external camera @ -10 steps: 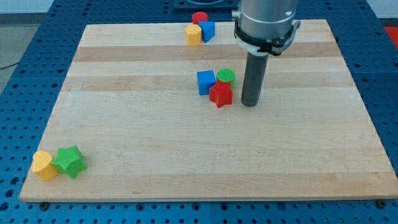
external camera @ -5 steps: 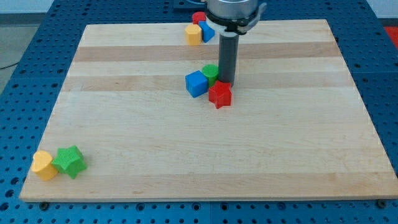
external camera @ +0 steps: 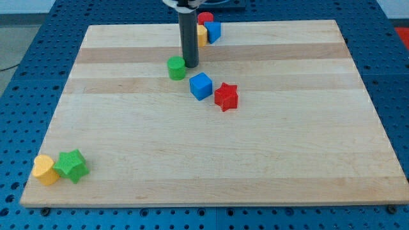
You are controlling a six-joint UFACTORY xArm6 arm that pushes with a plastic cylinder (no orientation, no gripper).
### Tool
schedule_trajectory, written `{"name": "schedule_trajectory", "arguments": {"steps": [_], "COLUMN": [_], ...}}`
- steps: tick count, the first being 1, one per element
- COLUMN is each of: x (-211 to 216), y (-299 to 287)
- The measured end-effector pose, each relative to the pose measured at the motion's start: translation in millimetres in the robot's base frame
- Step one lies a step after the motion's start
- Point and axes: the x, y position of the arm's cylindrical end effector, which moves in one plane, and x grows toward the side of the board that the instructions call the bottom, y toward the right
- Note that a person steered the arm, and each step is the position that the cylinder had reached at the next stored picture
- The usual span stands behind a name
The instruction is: Push the green circle into the green star
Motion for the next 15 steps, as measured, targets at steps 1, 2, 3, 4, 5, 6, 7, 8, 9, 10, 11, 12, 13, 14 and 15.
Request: {"name": "schedule_trajectory", "arguments": {"steps": [1, 2, 3, 4, 5, 6, 7, 8, 9, 10, 11, 12, 13, 14, 15], "x": [1.5, 3.5, 4.6, 10.8, 28.1, 52.4, 75.4, 78.2, 86.9, 96.7, 113.7, 130.1, 143.1, 141.4, 138.3], "y": [-25.6, -60.4, -83.1, -84.1, -84.1, -84.1, -83.9, -69.7, -52.9, -58.9, -67.0, -77.7, -92.1, -105.0, -125.9]}}
